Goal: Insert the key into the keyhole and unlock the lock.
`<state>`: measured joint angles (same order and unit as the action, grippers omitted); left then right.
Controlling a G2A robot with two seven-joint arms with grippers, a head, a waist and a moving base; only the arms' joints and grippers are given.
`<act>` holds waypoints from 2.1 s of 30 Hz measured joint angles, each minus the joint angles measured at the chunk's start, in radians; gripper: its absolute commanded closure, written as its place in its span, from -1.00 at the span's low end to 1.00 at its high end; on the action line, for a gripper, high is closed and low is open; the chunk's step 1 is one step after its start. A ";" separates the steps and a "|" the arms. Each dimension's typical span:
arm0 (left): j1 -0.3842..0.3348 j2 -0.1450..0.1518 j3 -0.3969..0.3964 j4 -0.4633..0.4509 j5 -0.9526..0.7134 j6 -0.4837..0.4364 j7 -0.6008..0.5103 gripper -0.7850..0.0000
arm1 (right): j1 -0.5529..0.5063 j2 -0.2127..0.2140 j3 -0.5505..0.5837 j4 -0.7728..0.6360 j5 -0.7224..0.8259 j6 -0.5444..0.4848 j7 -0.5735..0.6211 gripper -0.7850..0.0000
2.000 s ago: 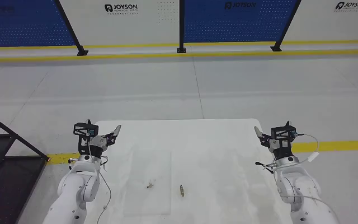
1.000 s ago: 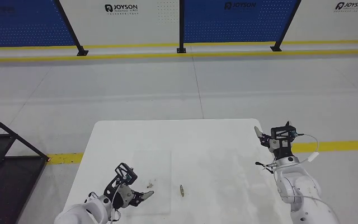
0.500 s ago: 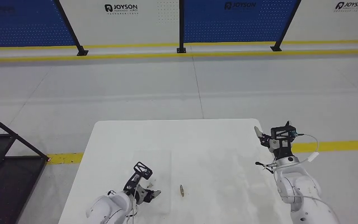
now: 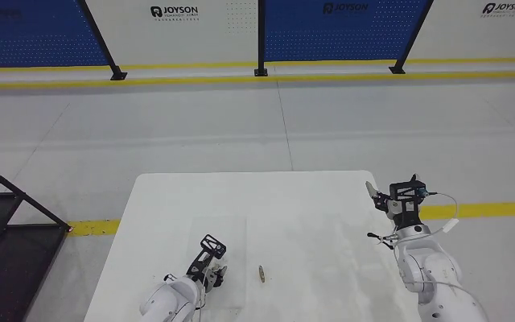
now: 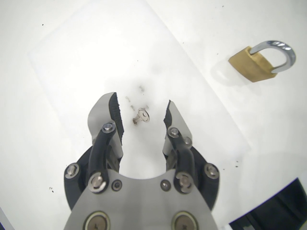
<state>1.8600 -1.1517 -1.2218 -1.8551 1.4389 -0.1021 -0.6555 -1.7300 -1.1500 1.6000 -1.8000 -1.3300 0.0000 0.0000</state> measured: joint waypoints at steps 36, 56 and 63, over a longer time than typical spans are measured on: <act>0.075 0.013 -0.099 -0.101 -0.078 -0.008 0.142 1.00 | 0.000 0.000 0.000 0.000 0.000 0.000 0.000 -1.00; 0.157 0.044 -0.390 0.033 -0.738 -0.743 0.728 1.00 | -0.047 -0.004 -0.067 -0.022 -0.024 -0.056 0.006 -1.00; 0.151 0.045 -0.390 0.045 -0.748 -0.757 0.727 1.00 | -0.183 -0.007 -0.244 -0.074 -0.194 -0.176 0.000 -1.00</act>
<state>2.0109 -1.1067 -1.6113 -1.8096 0.6912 -0.8587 0.0718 -1.9126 -1.1568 1.3561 -1.8740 -1.5241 -0.1763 -0.0005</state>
